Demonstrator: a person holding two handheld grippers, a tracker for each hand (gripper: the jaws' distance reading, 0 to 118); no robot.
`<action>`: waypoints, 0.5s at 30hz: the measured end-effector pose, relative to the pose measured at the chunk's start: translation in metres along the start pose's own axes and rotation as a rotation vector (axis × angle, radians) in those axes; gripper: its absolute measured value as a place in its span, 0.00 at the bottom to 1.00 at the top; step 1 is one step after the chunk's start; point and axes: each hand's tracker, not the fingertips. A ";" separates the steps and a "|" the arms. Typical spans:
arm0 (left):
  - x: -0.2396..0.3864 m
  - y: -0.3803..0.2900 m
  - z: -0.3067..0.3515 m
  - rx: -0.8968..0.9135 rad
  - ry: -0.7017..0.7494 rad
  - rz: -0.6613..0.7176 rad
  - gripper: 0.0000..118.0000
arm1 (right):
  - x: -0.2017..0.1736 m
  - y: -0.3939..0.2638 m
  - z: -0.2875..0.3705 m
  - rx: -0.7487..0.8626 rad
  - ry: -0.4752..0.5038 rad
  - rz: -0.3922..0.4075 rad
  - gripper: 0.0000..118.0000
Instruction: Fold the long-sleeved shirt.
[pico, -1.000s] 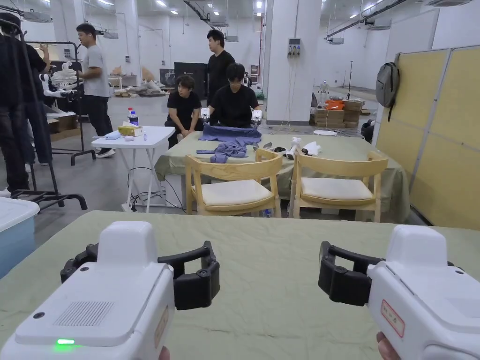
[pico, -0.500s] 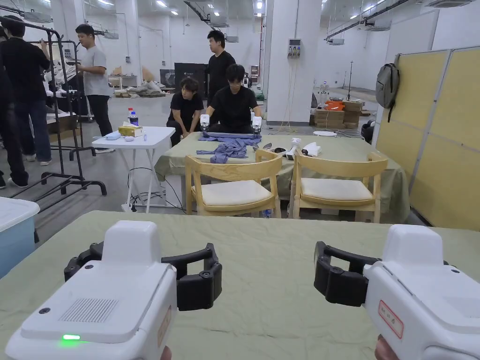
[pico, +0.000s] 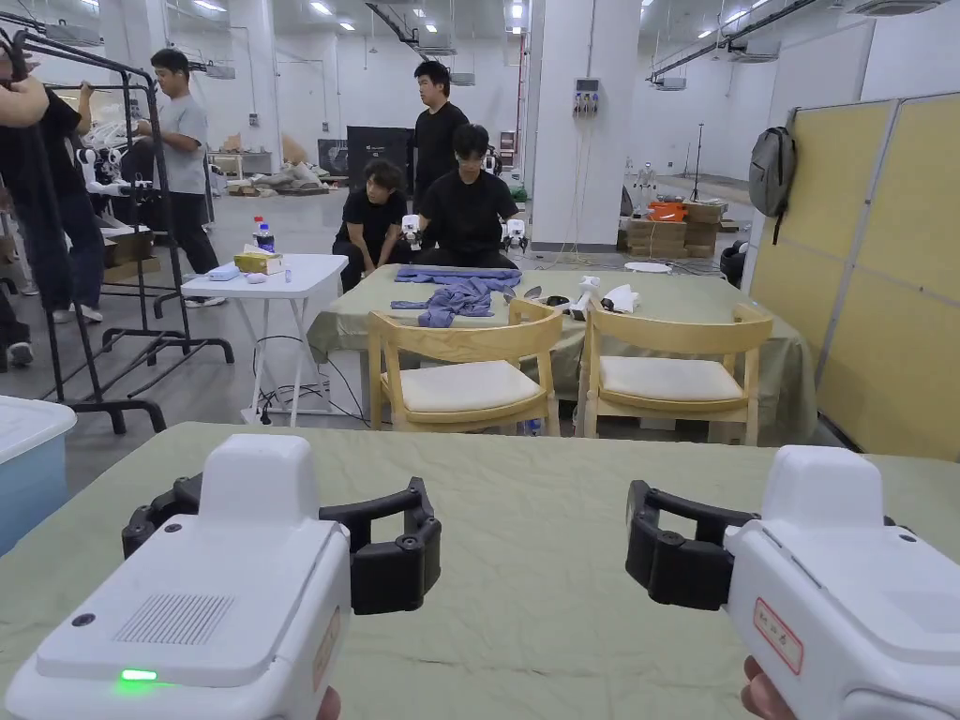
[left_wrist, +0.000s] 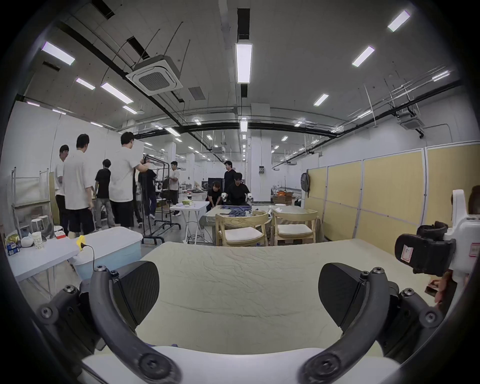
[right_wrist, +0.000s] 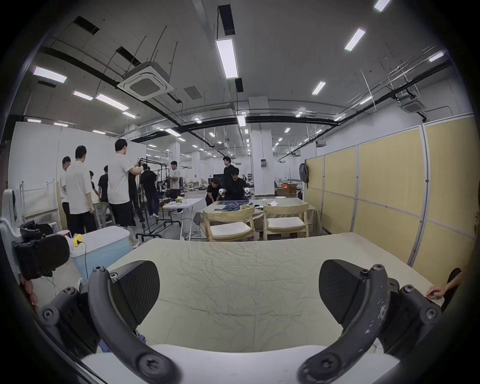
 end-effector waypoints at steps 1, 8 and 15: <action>0.000 0.000 0.000 0.005 -0.003 -0.004 1.00 | -0.001 -0.001 0.000 -0.002 0.000 0.005 1.00; 0.001 0.001 0.001 -0.005 -0.012 0.018 1.00 | -0.003 -0.001 0.000 0.005 0.005 0.008 1.00; 0.001 0.002 0.001 0.000 -0.012 0.018 1.00 | -0.003 -0.002 -0.002 0.006 0.004 0.010 1.00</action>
